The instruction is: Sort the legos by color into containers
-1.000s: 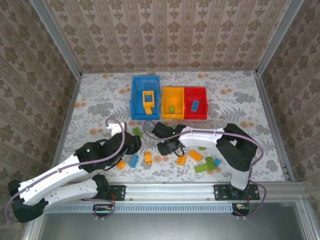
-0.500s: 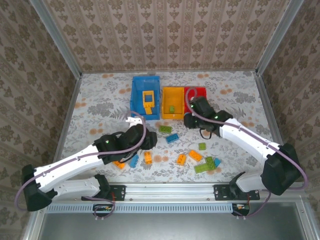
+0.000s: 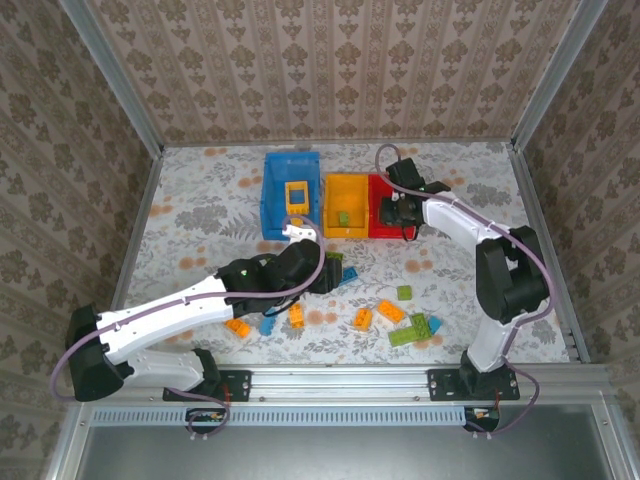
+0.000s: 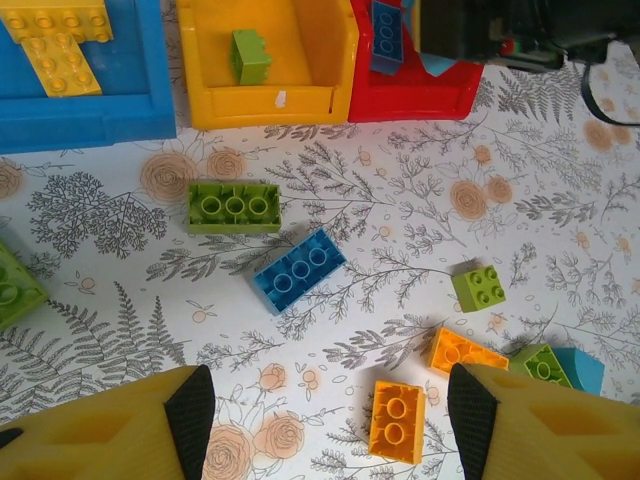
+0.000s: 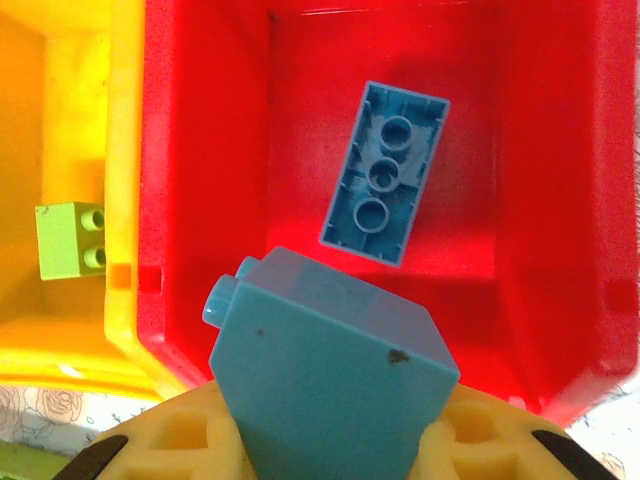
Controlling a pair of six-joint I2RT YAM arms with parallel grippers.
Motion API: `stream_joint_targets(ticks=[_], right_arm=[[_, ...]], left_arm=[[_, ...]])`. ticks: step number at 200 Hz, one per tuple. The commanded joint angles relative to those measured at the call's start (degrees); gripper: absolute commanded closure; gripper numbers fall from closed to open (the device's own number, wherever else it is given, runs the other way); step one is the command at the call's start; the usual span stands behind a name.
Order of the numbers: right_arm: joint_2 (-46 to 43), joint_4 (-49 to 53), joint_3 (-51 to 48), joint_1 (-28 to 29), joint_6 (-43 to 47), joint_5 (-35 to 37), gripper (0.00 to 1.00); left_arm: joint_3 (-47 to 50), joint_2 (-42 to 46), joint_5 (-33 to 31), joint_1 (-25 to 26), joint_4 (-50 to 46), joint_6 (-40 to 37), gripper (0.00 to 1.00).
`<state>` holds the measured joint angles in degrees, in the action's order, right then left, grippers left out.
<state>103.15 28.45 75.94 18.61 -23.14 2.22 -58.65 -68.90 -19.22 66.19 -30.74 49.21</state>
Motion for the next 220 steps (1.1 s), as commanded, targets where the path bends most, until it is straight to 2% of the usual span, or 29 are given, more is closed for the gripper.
stream_joint_targets(ticks=[1,42,82,115,138,163,177,197,220], right_arm=[[2.9,-0.8,3.4,-0.6,1.5,-3.8,0.66],[2.7,-0.2,4.5,-0.8,1.7,-5.2,0.38],[-3.4,0.1,2.7,-0.8,2.0,-5.3,0.37],[-12.4,0.6,-0.8,0.8,3.2,-4.9,0.38],[-19.7,-0.5,-6.2,5.8,3.0,-5.2,0.37],[-27.1,-4.6,-13.9,15.9,0.7,-4.5,0.34],[-29.8,-8.2,-18.4,22.1,-2.0,-4.5,0.32],[-31.9,-12.3,-22.3,29.0,-4.1,-3.7,0.27],[-32.2,-13.1,-23.6,34.1,-5.0,-2.2,0.24]], left_arm=[[-1.3,0.5,-0.1,0.6,0.2,-0.7,0.34],[-1.1,0.7,-0.3,1.0,-0.1,-0.3,0.34],[-1.0,0.7,-1.2,1.0,-1.2,0.4,0.34],[-1.6,2.7,-5.0,-0.1,-9.6,5.3,0.32],[2.0,6.7,-1.7,-6.5,-15.2,9.2,0.31],[8.0,7.7,12.1,-21.5,-15.1,8.2,0.32],[9.4,6.1,16.3,-27.6,-13.1,6.3,0.31],[8.8,0.0,19.5,-32.2,-10.3,5.5,0.26],[5.5,-8.8,19.1,-33.6,-9.2,6.6,0.25]])
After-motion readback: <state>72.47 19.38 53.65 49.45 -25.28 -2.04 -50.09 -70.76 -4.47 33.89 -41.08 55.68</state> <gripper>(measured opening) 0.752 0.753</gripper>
